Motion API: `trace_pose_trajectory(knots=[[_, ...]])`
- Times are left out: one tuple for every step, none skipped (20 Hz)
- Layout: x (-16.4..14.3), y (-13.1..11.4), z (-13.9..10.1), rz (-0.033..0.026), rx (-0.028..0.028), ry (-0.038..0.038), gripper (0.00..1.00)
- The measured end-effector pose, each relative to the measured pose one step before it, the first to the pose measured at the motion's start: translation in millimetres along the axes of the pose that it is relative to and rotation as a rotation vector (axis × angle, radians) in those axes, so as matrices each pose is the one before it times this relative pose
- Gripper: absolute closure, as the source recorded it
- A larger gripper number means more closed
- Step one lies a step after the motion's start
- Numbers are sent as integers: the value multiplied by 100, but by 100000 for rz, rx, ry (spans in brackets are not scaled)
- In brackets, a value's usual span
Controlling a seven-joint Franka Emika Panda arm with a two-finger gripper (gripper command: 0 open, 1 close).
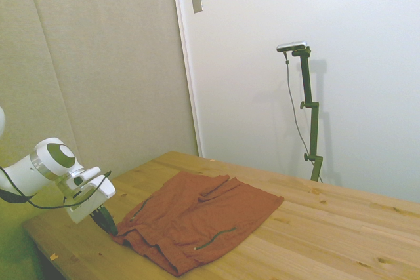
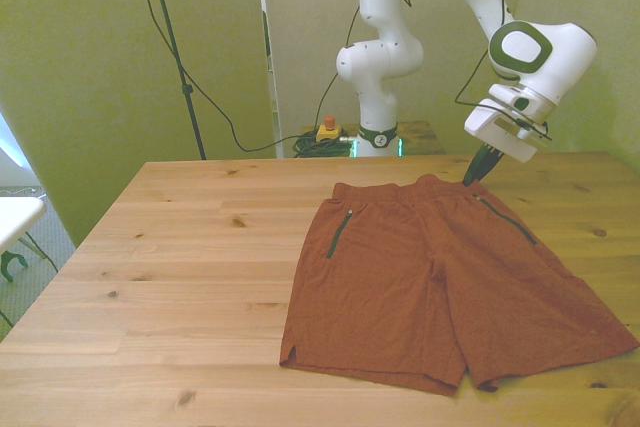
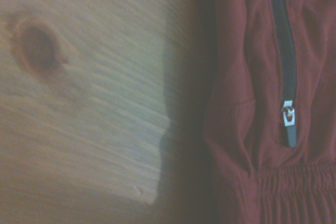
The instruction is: Fold the shorts
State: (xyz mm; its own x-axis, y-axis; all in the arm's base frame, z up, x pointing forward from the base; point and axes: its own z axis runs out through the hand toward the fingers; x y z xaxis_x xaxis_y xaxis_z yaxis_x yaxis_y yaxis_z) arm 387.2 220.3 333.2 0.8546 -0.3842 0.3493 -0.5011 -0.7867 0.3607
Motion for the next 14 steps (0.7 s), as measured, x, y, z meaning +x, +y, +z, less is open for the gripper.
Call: trace_pose_trajectory(knots=[[785, 462, -518, 1627, 2730, -2380, 100], [881, 506, -545, 2018, 2717, -2327, 100], [954, 535, -669, 1994, 2949, -2326, 100], [1039, 547, -783, 2000, 2483, -1905, 100], [1097, 558, -748, 2566, 2109, -1352, 100], [1193, 589, -745, 2664, 2194, -1395, 100], [1286, 622, -825, 3124, 2461, -1672, 100], [1389, 764, -716, 3222, 2564, -2242, 100], [1421, 848, -605, 3281, 2483, -2434, 100], [1336, 859, -428, 2631, 2327, -2772, 100], [1355, 951, -257, 1904, 2285, -3176, 100], [1410, 1002, -165, 1819, 1765, -2384, 100], [1479, 1101, -86, 2209, 1327, -1886, 100], [1451, 1104, -82, 2065, 875, -1062, 100]])
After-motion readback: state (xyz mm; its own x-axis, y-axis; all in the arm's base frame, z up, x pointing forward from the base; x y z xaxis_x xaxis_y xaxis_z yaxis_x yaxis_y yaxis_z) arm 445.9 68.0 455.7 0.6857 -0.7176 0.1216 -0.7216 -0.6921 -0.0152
